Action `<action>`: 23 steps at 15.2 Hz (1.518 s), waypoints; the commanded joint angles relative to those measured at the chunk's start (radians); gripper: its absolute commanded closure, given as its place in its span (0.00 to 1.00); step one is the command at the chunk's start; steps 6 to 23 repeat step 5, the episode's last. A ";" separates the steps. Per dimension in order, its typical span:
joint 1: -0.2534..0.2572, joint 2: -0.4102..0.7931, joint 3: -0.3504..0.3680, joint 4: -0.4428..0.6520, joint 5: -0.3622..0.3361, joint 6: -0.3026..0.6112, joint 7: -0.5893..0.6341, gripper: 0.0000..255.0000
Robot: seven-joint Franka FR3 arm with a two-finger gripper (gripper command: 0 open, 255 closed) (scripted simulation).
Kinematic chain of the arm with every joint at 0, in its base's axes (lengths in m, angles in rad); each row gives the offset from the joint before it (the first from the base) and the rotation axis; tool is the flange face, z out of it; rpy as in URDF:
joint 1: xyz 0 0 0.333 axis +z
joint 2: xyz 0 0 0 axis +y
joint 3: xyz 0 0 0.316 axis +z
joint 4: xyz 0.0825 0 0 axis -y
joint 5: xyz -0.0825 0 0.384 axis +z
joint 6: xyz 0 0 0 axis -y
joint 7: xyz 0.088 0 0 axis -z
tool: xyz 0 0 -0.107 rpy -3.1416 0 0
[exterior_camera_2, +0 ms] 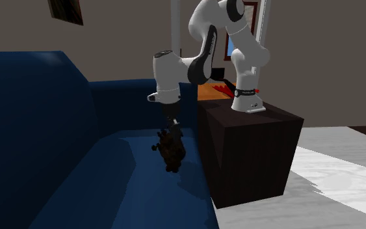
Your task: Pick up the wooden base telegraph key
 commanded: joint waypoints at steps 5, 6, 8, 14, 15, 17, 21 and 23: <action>-0.008 -0.041 0.011 -0.004 0.013 -0.035 -0.006 1.00; -0.008 -0.041 0.011 -0.004 0.013 -0.035 -0.006 1.00; -0.008 -0.041 0.011 -0.004 0.013 -0.035 -0.006 1.00; -0.008 -0.041 0.011 -0.004 0.013 -0.035 -0.006 1.00; -0.008 -0.041 0.011 -0.004 0.013 -0.035 -0.006 1.00; -0.008 -0.041 0.011 -0.004 0.013 -0.035 -0.006 1.00; -0.008 -0.041 0.011 -0.004 0.013 -0.035 -0.006 1.00; -0.008 -0.041 0.011 -0.004 0.013 -0.035 -0.006 1.00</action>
